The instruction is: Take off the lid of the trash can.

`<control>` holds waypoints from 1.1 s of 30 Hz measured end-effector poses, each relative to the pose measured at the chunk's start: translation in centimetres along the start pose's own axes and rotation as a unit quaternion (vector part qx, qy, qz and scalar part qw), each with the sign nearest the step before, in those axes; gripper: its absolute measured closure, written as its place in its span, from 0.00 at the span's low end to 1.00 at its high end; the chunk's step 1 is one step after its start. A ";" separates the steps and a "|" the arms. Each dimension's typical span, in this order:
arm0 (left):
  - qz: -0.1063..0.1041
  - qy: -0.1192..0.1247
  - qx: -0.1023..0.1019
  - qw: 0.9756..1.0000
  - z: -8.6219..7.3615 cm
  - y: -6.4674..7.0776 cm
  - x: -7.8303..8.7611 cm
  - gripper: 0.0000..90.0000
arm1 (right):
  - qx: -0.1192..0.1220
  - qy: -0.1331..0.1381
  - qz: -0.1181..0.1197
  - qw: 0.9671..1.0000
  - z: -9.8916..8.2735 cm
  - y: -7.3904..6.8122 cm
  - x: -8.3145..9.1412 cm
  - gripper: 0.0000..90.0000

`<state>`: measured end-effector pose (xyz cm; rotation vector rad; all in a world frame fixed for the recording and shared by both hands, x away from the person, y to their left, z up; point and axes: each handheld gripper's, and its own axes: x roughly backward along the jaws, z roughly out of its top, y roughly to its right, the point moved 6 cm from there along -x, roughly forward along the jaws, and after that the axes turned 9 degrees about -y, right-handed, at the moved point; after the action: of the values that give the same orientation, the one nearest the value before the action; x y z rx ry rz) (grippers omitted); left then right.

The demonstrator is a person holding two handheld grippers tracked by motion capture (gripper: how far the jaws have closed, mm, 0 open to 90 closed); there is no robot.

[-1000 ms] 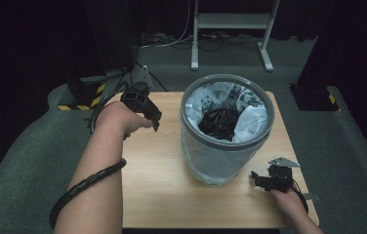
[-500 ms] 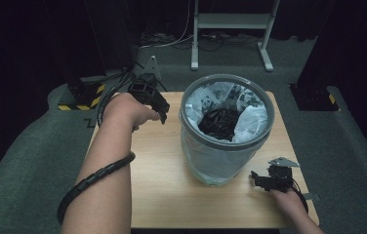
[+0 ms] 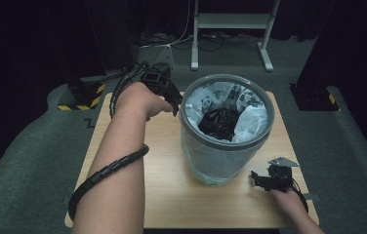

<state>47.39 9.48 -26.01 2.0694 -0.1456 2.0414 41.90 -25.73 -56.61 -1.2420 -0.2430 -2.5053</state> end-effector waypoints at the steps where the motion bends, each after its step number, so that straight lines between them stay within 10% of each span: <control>1: 0.001 0.000 -0.001 1.000 0.1 0.2 0.1 0.40 | 0.000 0.000 0.000 1.000 0.0 0.0 0.0 0.11; 19: 0.015 0.008 -0.024 1.000 1.7 3.2 0.5 0.42 | -0.001 0.000 0.000 1.000 0.0 0.0 0.0 0.11; 23: 0.045 0.007 -0.042 0.998 1.9 3.2 0.1 0.50 | 0.000 0.000 0.000 1.000 0.0 0.0 0.0 0.11; 33: 0.034 0.014 -0.019 0.999 2.6 3.6 -0.5 0.55 | -0.001 -0.001 0.000 1.000 0.0 0.0 0.0 0.11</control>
<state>49.07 5.37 -26.17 2.0385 -0.2520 2.0904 41.89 -25.71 -56.61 -1.2439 -0.2404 -2.5046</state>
